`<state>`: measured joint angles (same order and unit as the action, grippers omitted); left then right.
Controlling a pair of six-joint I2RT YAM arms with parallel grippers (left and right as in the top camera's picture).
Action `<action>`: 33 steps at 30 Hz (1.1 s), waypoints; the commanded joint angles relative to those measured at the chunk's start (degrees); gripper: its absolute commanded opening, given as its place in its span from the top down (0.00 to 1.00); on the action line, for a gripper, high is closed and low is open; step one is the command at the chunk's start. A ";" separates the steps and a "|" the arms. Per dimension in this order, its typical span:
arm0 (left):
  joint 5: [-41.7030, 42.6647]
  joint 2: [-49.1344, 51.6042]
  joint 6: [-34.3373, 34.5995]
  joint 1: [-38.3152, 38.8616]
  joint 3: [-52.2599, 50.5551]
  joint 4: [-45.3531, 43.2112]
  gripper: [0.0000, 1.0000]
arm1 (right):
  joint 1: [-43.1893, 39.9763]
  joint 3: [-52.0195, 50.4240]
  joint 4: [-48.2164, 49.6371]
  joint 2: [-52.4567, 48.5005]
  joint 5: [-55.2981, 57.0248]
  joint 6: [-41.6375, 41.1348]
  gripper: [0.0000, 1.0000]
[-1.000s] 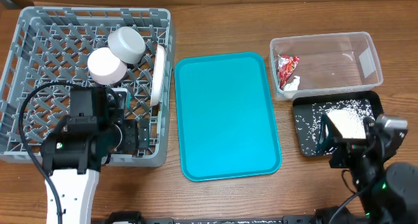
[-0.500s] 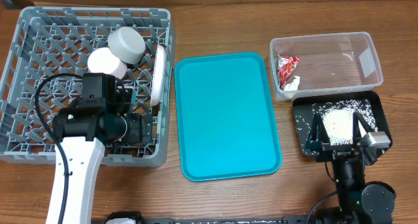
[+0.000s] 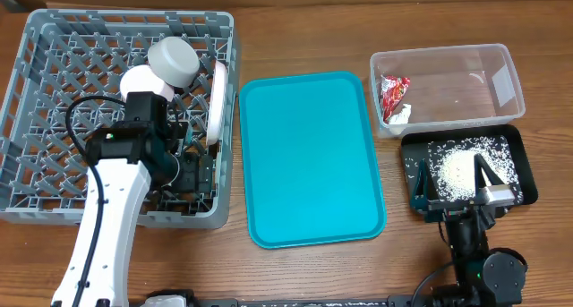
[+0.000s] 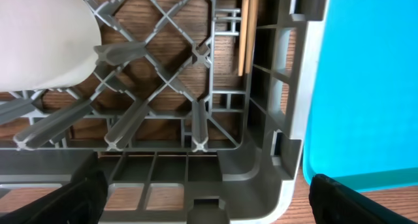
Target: Sort waste into correct bins and load items into the dishwasher
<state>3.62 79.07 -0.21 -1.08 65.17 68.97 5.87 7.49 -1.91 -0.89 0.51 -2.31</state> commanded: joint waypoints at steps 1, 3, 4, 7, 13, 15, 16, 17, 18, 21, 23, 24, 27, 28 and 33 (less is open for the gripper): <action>-0.61 1.16 -0.92 0.35 -0.20 -0.22 0.00 | -0.87 -3.17 0.39 0.72 -2.64 2.38 0.00; -0.61 1.29 -0.92 0.35 -0.20 -0.33 0.00 | -0.85 -6.03 2.12 0.72 -4.24 2.36 0.00; -0.61 1.29 -0.92 0.35 -0.20 -0.33 0.00 | -0.85 -7.17 3.80 0.72 -4.28 2.38 0.00; -0.61 1.29 -0.92 0.37 -0.20 -0.33 0.00 | -0.94 -7.02 3.39 0.72 -4.04 2.80 0.00; -0.61 1.29 -0.92 0.37 -0.20 -0.33 0.00 | -3.21 -7.02 2.43 0.72 -2.58 2.78 0.00; -0.61 1.29 -0.92 0.35 -0.20 -0.33 0.00 | -3.50 -7.02 -0.22 0.72 -2.60 2.78 0.00; -0.61 1.29 -0.92 0.37 -0.20 -0.33 0.00 | -3.48 -7.02 -1.79 0.72 -2.60 2.78 0.00; -0.61 1.29 -0.92 0.35 -0.20 -0.33 0.00 | -3.48 -7.02 -3.02 0.72 -2.60 2.75 0.00; -0.61 1.29 -0.92 0.35 -0.20 -0.33 0.00 | -3.48 -7.02 -2.89 0.72 -2.51 2.84 0.00; -0.61 1.29 -0.92 0.37 -0.20 -0.33 0.00 | -3.48 -7.02 -2.86 0.72 -2.34 2.73 0.00; -0.61 1.29 -0.92 0.35 -0.20 -0.33 0.00 | -3.48 -7.02 -2.86 0.72 -2.32 2.75 0.00; -0.61 1.29 -0.92 0.35 -0.20 -0.33 0.00 | -3.48 -7.02 -2.86 0.72 -2.32 2.75 0.00; -0.61 1.29 -0.92 0.35 -0.20 -0.33 0.00 | -3.48 -7.02 -2.86 0.72 -2.32 2.75 0.00; -0.61 1.29 -0.92 0.35 -0.20 -0.33 0.00 | -3.48 -7.02 -2.86 0.72 -2.32 2.75 0.00; -0.61 1.29 -0.92 0.35 -0.20 -0.33 0.00 | -3.48 -7.02 -2.86 0.72 -2.32 2.75 0.00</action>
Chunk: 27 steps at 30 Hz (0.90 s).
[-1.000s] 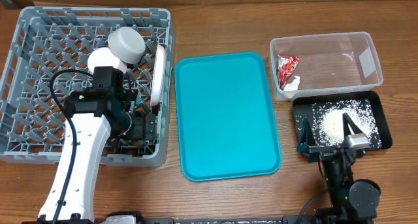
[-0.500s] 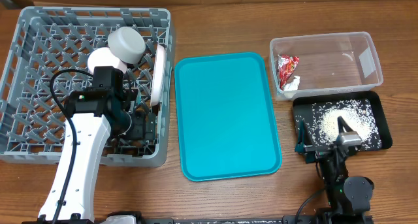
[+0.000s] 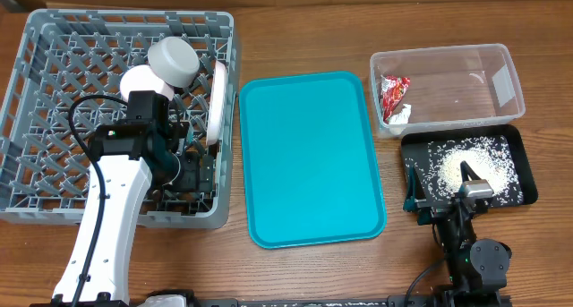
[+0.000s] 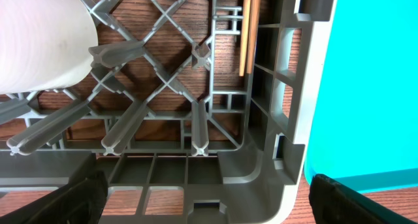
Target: Sort waste into correct bins and load items into the dishwasher
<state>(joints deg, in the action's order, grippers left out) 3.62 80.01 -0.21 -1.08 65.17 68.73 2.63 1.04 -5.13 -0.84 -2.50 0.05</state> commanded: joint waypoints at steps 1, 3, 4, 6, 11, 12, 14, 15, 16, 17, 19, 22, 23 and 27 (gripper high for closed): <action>-0.61 0.35 -0.92 0.35 -0.20 -0.09 0.00 | -0.24 -0.57 0.35 0.68 0.70 0.39 0.00; -0.61 0.35 -0.92 0.37 -0.20 -0.09 0.00 | -0.24 -0.57 0.35 0.68 0.70 0.39 0.00; -0.61 0.35 -0.92 0.35 -0.20 -0.09 0.00 | -0.24 -0.57 0.35 0.68 0.70 0.39 0.00; -0.61 0.35 -0.92 0.35 -0.20 -0.09 0.00 | -0.24 -0.57 0.35 0.68 0.70 0.39 0.00; -0.61 0.35 -0.92 0.35 -0.20 -0.09 0.00 | -0.24 -0.57 0.35 0.68 0.70 0.39 0.00; -0.61 0.35 -0.92 0.37 -0.20 -0.09 0.00 | -0.24 -0.57 0.35 0.68 0.70 0.39 0.00; -0.61 0.35 -0.92 0.37 -0.20 -0.09 0.00 | -0.24 -0.57 0.35 0.68 0.70 0.39 0.00; -0.61 0.35 -0.92 0.37 -0.20 -0.09 0.00 | -0.24 -0.57 0.35 0.68 0.70 0.39 0.00; -0.61 0.35 -0.92 0.35 -0.20 -0.09 0.00 | -0.24 -0.57 0.35 0.68 0.70 0.39 0.00; -0.61 0.35 -0.92 0.37 -0.20 -0.09 0.00 | -0.24 -0.57 0.35 0.68 0.70 0.39 0.00; -0.61 0.35 -0.92 0.35 -0.20 -0.09 0.00 | -0.24 -0.57 0.35 0.68 0.70 0.39 0.00; -0.61 0.35 -0.92 0.37 -0.20 -0.09 0.00 | -0.24 -0.57 0.35 0.68 0.70 0.39 0.00; -0.61 0.35 -0.92 0.35 -0.20 -0.09 0.00 | -0.24 -0.57 0.35 0.68 0.70 0.39 0.00; -2.67 0.35 -1.33 0.35 -0.20 0.02 0.00 | -0.24 -0.57 0.35 0.68 0.70 0.39 0.00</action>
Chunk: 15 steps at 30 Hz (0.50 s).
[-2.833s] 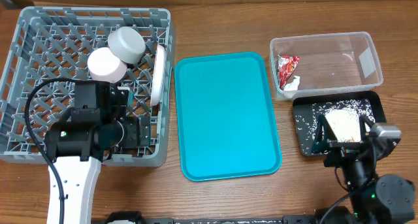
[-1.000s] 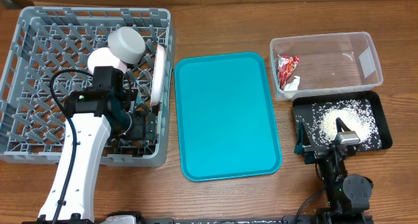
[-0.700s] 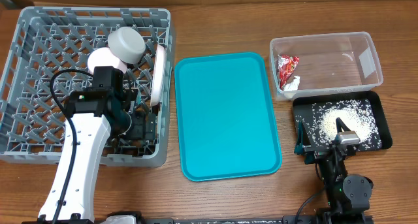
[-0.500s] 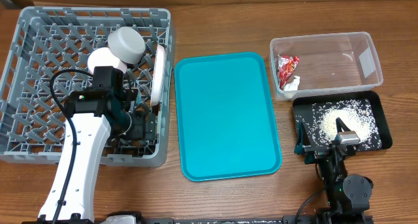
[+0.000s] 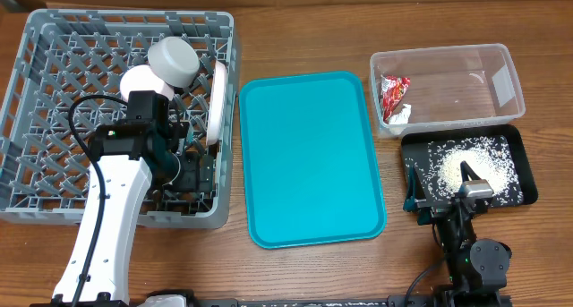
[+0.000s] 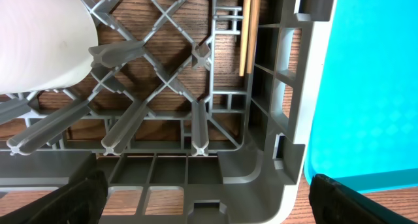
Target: Sort waste into correct bins and load items into the dishwasher
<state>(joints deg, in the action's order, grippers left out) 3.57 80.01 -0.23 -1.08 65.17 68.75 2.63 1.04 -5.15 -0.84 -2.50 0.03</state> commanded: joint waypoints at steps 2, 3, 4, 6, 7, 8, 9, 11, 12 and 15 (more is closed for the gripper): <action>-4.42 0.33 -1.33 0.37 -0.20 -0.92 0.00 | -0.24 -0.57 0.37 0.68 0.70 0.42 0.00; -4.92 0.02 -1.33 0.35 -0.20 -2.12 0.00 | -0.24 -0.57 0.37 0.68 0.70 0.42 0.00; -5.49 -0.37 -1.36 0.35 -0.20 -3.50 0.00 | -0.24 -0.57 0.37 0.68 0.70 0.42 0.00; -5.95 -1.66 -1.97 0.35 -0.22 -7.48 0.00 | -0.24 -0.57 0.37 0.68 0.70 0.42 0.00; -5.90 -2.38 -2.62 0.35 -0.22 -9.40 0.00 | -0.24 -0.57 0.37 0.68 0.70 0.42 0.00; -5.90 -3.32 -3.17 0.35 -0.24 -11.50 0.00 | -0.24 -0.57 0.37 0.68 0.70 0.42 0.00; -5.90 -4.17 -3.76 0.35 -0.31 -13.25 0.00 | -0.24 -0.57 0.37 0.68 0.70 0.42 0.00; -5.95 -6.38 -4.68 0.35 -0.81 -16.63 0.00 | -0.24 -0.57 0.37 0.68 0.70 0.42 0.00; -5.92 -7.34 -4.98 0.35 -1.27 -18.03 0.00 | -0.24 -0.57 0.37 0.68 0.70 0.42 0.00; -5.95 -11.10 -4.98 0.35 -4.24 -23.54 0.00 | -0.24 -0.57 0.37 0.68 0.70 0.42 0.00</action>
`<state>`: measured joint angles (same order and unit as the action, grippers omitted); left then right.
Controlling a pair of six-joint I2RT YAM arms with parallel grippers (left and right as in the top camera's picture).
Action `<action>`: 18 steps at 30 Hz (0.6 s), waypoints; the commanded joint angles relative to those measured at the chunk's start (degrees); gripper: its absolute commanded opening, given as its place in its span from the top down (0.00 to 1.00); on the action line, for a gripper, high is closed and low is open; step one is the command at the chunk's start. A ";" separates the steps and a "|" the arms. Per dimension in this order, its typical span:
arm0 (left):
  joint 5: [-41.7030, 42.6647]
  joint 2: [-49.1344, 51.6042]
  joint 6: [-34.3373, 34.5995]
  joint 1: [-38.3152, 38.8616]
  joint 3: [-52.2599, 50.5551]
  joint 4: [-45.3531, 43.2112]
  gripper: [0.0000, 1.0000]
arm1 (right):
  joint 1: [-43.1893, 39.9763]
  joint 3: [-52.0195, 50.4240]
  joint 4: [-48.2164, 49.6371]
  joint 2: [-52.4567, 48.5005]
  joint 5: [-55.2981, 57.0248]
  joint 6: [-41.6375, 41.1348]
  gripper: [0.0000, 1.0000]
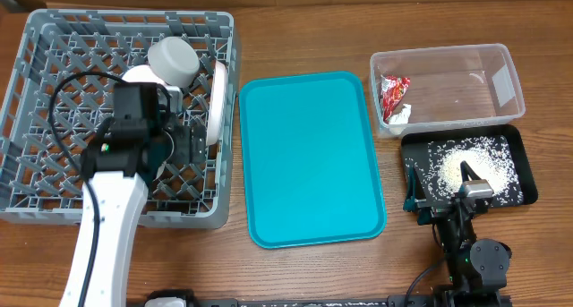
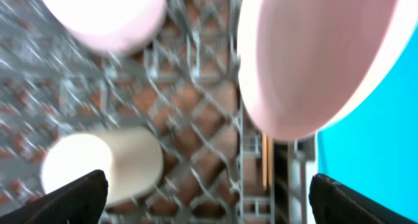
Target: Sort waste into correct bins and load items into the dishwasher
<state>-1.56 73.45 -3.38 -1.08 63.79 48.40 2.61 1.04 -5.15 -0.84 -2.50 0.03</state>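
Note:
The grey dish rack [image 1: 36, 38] holds a white upturned bowl [image 1: 175, 61], a pale pink bowl [image 2: 104, 15], a cream cup [image 2: 111, 165] and a pink plate [image 1: 216, 97] standing on edge at its right side. The plate [image 2: 313, 61] fills the upper right of the blurred left wrist view. A wooden stick [image 2: 264, 162] lies in the rack by its right wall. My left gripper [image 2: 209, 208] hangs open over the rack [image 2: 196, 100] with nothing between its fingers. My right gripper [image 1: 448, 202] sits by the table's front edge, below the black tray.
A bare teal tray [image 1: 309, 159] lies in the middle. At the right a clear bin [image 1: 501, 74] holds a red wrapper [image 1: 394, 90] and a white scrap. Below it a black tray [image 1: 524, 177] holds a heap of white rice [image 1: 457, 168].
My left gripper, still open, has come up and back from the rack's front right corner. Its view now takes in the plate, bowl and cup. The right arm has not moved.
First my right gripper reached over the black tray of rice, and my left gripper stood open, low in the rack's front right corner beside the wooden stick. By 1.4 s ago the right gripper was back at the table's front edge. Now the left gripper is higher.

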 commanded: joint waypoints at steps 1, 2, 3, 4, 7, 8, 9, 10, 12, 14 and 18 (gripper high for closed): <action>-0.79 -6.08 -1.81 0.35 -4.42 -5.40 0.00 | -0.22 -0.57 0.37 0.68 0.70 0.42 0.00; -0.79 -7.50 -1.81 0.35 -5.90 -7.30 0.00 | -0.22 -0.57 0.37 0.68 0.70 0.42 0.00; -0.76 -9.31 -1.81 0.35 -8.04 -9.73 0.00 | -0.22 -0.57 0.37 0.68 0.70 0.42 0.00; -0.74 -11.02 -1.79 0.35 -9.90 -11.54 0.00 | -0.22 -0.57 0.37 0.68 0.70 0.42 0.00; -0.50 -16.41 -1.79 0.35 -16.39 -17.29 0.00 | -0.22 -0.57 0.37 0.68 0.70 0.42 0.00; -0.46 -18.34 -1.79 0.35 -18.80 -19.28 0.00 | -0.22 -0.57 0.37 0.68 0.70 0.42 0.00; -0.35 -20.00 -1.79 0.35 -20.90 -21.07 0.00 | -0.22 -0.57 0.37 0.68 0.70 0.42 0.00; -0.35 -22.12 -1.79 0.35 -23.37 -22.99 0.00 | -0.22 -0.57 0.37 0.68 0.70 0.42 0.00; -0.35 -26.86 -1.79 0.35 -28.28 -26.32 0.00 | -0.22 -0.57 0.37 0.68 0.70 0.42 0.00; -0.35 -31.50 -1.77 0.35 -32.68 -28.87 0.00 | -0.22 -0.57 0.37 0.68 0.70 0.42 0.00; -0.35 -40.76 -1.77 0.35 -41.24 -34.29 0.00 | -0.22 -0.57 0.37 0.68 0.70 0.42 0.00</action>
<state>-1.78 37.91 -4.54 -1.08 27.38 16.56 2.61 1.04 -5.13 -0.84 -2.50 0.05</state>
